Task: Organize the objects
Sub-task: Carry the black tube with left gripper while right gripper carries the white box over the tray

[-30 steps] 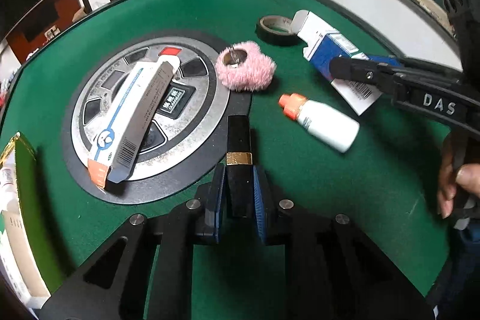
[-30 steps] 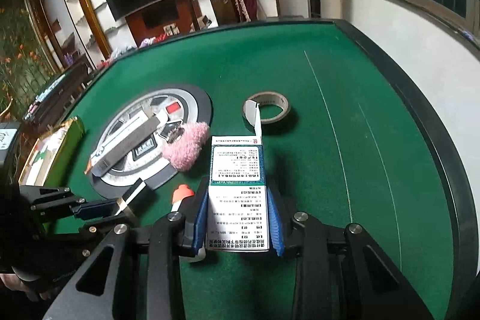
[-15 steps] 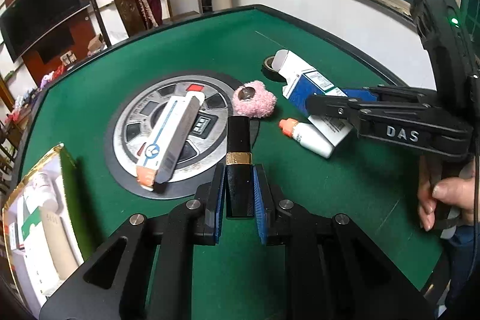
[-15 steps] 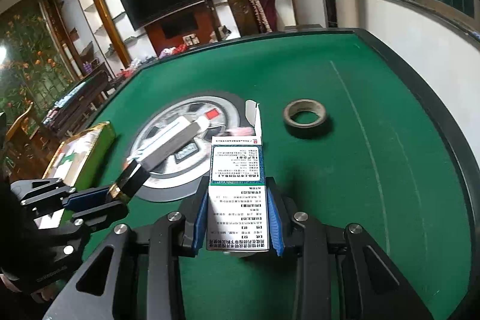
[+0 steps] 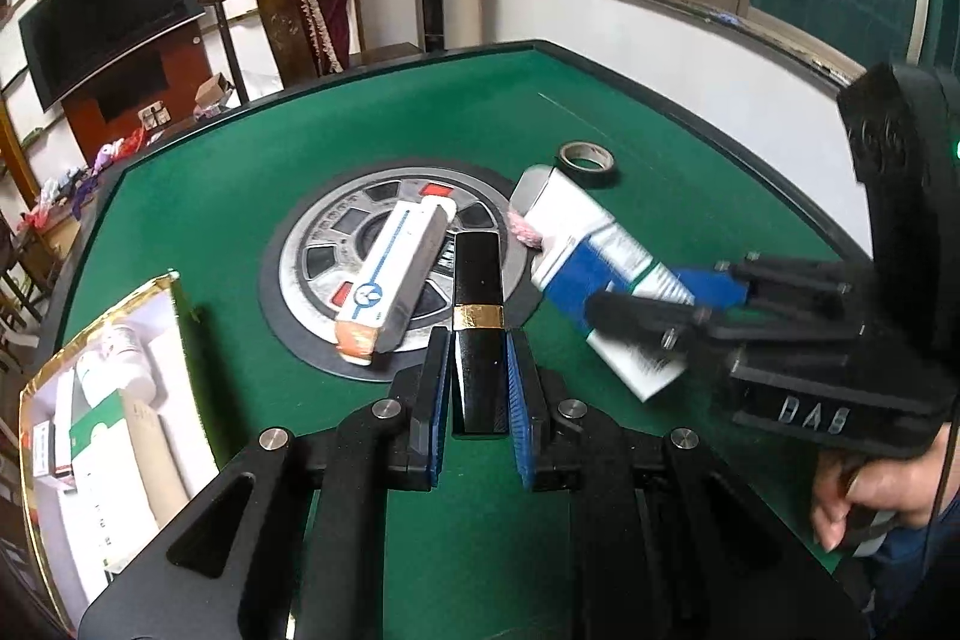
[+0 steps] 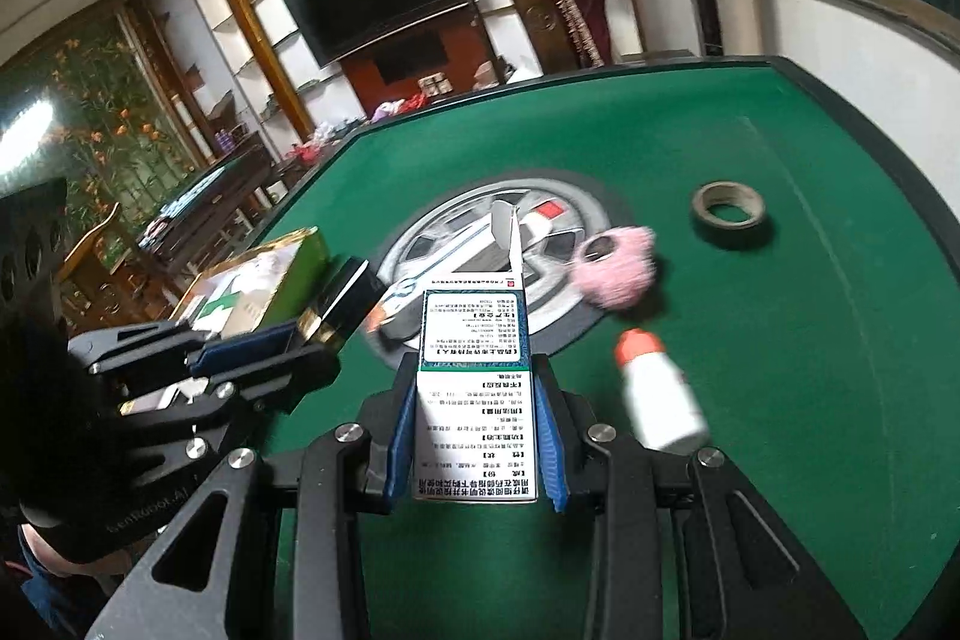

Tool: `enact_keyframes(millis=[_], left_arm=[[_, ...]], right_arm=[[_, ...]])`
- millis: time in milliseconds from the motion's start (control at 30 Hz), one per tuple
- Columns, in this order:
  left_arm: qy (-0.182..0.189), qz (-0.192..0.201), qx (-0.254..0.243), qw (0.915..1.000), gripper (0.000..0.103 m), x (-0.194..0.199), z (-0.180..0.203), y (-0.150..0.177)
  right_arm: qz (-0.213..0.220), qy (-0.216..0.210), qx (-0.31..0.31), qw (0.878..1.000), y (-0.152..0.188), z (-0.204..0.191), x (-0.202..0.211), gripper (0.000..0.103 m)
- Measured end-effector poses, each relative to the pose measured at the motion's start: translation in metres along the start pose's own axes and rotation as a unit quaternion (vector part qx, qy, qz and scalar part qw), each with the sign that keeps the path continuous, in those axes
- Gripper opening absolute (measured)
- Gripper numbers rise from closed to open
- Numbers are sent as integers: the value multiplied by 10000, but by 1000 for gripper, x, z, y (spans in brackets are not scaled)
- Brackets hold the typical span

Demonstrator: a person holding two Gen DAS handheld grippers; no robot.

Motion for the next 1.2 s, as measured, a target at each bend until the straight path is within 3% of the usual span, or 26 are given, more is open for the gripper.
enact_keyframes(millis=[433, 767, 1000, 1200], left_arm=[[4, 538, 551, 9970, 17, 53, -55, 5], [-201, 1078, 1222, 9864, 17, 106, -126, 24], [-458, 1162, 1722, 9771, 17, 126, -175, 51], [-714, 987, 2074, 9706, 17, 130, -207, 78]], right_arm=[[-41, -265, 339, 9991, -2, -67, -17, 34], [39, -629, 729, 9953, -9, -140, -23, 34], [-62, -632, 1020, 9928, -12, -182, -43, 34], [-206, -537, 1206, 9910, -9, -209, -67, 34]])
Point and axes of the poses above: each gripper's, at about its wrist camera, not at the fingertips, and x roughly against the way its jaws point, z to its right, y to its underside, the point moved 5 cm from there along -x, roughly the way its jaws point, and after that the axes turned 10 degrees about y, right-handed, at the moved point
